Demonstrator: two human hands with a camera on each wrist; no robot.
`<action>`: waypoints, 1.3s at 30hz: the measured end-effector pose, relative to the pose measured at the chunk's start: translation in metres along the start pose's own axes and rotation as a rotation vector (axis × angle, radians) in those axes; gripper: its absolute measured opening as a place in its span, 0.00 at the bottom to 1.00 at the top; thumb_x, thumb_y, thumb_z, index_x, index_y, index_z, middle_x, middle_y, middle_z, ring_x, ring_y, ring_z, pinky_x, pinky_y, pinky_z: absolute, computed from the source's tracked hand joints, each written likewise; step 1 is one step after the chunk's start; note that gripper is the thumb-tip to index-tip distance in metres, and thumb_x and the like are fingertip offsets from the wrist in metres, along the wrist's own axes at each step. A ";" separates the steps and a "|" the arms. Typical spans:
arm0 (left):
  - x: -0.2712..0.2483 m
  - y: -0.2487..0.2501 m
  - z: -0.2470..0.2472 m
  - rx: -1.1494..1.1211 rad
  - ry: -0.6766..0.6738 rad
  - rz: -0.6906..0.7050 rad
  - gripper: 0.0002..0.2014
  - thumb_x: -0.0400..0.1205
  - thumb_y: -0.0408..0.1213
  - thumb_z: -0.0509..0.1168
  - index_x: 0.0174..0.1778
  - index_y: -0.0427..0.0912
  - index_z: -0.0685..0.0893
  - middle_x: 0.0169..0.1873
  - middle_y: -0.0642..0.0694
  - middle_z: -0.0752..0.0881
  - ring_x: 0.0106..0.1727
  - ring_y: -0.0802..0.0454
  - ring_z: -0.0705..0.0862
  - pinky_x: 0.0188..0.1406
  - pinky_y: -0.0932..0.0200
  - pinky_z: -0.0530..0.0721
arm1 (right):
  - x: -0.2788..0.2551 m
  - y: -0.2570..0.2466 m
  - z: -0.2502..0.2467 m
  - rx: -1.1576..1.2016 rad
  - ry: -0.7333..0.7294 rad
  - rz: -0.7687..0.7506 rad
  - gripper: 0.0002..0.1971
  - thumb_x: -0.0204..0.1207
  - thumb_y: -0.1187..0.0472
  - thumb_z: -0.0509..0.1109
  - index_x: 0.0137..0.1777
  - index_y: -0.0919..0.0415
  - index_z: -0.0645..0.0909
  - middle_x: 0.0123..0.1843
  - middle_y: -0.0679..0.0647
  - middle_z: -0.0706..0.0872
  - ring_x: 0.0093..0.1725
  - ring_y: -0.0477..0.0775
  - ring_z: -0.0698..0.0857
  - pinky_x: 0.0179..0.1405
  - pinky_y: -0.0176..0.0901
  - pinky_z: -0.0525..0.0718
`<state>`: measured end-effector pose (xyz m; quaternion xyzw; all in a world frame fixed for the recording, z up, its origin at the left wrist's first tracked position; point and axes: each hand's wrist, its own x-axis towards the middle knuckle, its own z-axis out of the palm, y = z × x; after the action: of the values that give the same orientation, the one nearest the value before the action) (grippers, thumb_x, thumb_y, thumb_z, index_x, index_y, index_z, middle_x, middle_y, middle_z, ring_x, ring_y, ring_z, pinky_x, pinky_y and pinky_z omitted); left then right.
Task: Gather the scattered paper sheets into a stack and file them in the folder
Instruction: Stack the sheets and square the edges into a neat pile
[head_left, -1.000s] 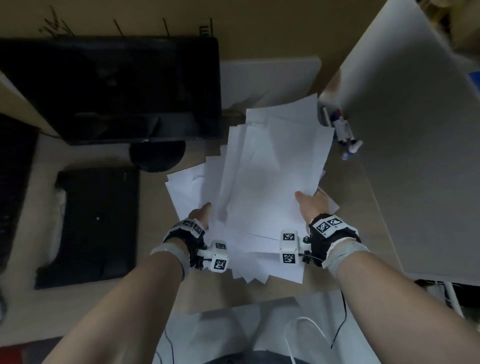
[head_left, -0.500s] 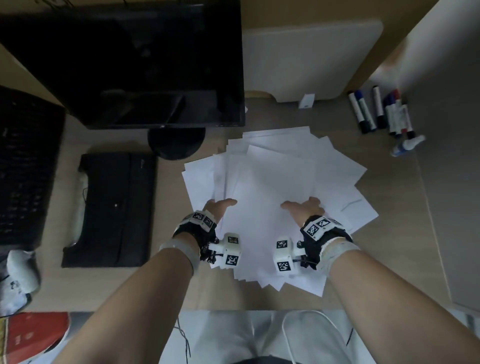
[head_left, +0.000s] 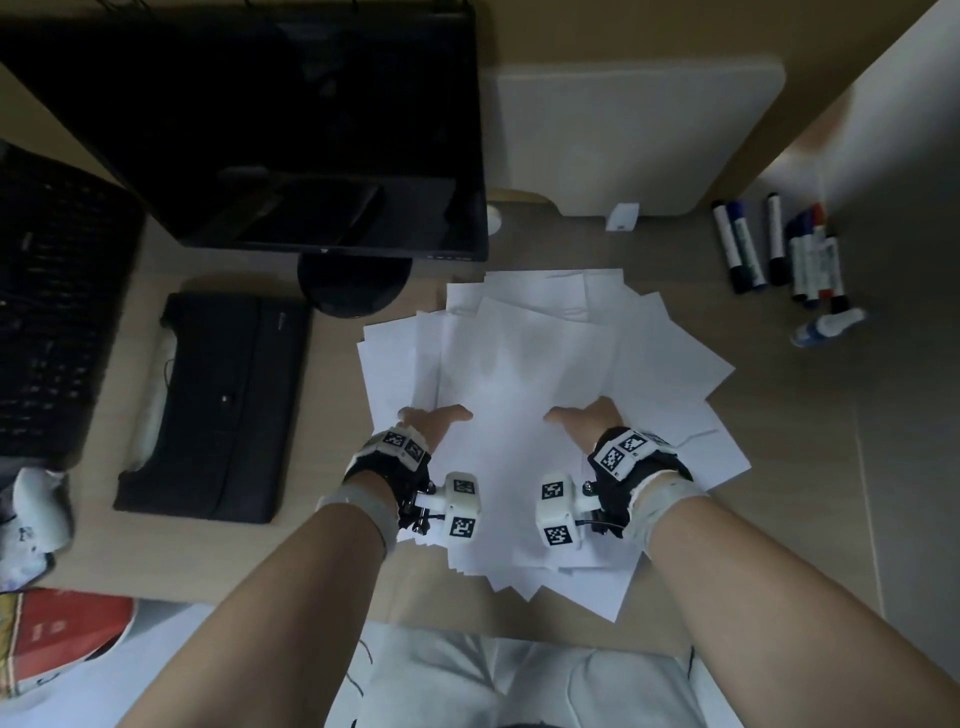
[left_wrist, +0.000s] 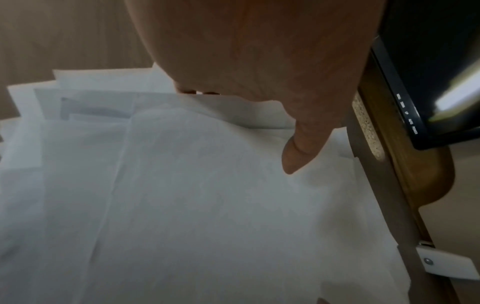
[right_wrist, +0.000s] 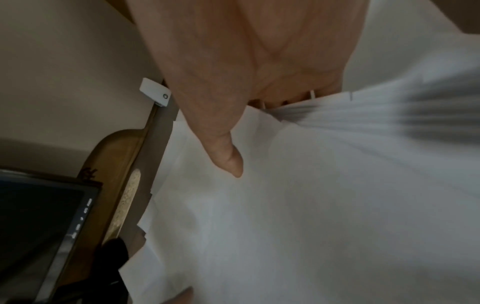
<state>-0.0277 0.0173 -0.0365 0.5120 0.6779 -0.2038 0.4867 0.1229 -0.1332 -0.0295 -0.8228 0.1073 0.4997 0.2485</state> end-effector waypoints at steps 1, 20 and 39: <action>0.003 0.001 -0.002 -0.021 0.003 0.006 0.62 0.56 0.58 0.79 0.80 0.34 0.56 0.71 0.33 0.73 0.67 0.33 0.76 0.70 0.36 0.74 | 0.000 0.001 0.004 0.005 -0.008 -0.021 0.47 0.71 0.52 0.78 0.82 0.67 0.55 0.77 0.64 0.71 0.72 0.65 0.75 0.64 0.50 0.74; -0.009 0.026 -0.029 0.379 -0.147 0.422 0.32 0.79 0.46 0.71 0.75 0.36 0.70 0.68 0.37 0.78 0.65 0.39 0.78 0.67 0.48 0.75 | -0.083 0.057 0.033 0.403 0.225 0.144 0.39 0.73 0.61 0.78 0.78 0.74 0.62 0.73 0.65 0.77 0.70 0.63 0.78 0.65 0.49 0.79; -0.004 0.039 0.015 0.854 -0.165 0.565 0.30 0.75 0.52 0.68 0.72 0.43 0.77 0.68 0.39 0.79 0.66 0.38 0.80 0.69 0.47 0.78 | -0.060 0.096 0.061 0.509 0.336 0.505 0.42 0.54 0.43 0.80 0.61 0.66 0.66 0.58 0.63 0.77 0.50 0.64 0.80 0.47 0.50 0.77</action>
<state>0.0143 0.0193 -0.0314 0.8103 0.3289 -0.3624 0.3224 0.0064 -0.1882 -0.0287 -0.7529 0.4660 0.3609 0.2930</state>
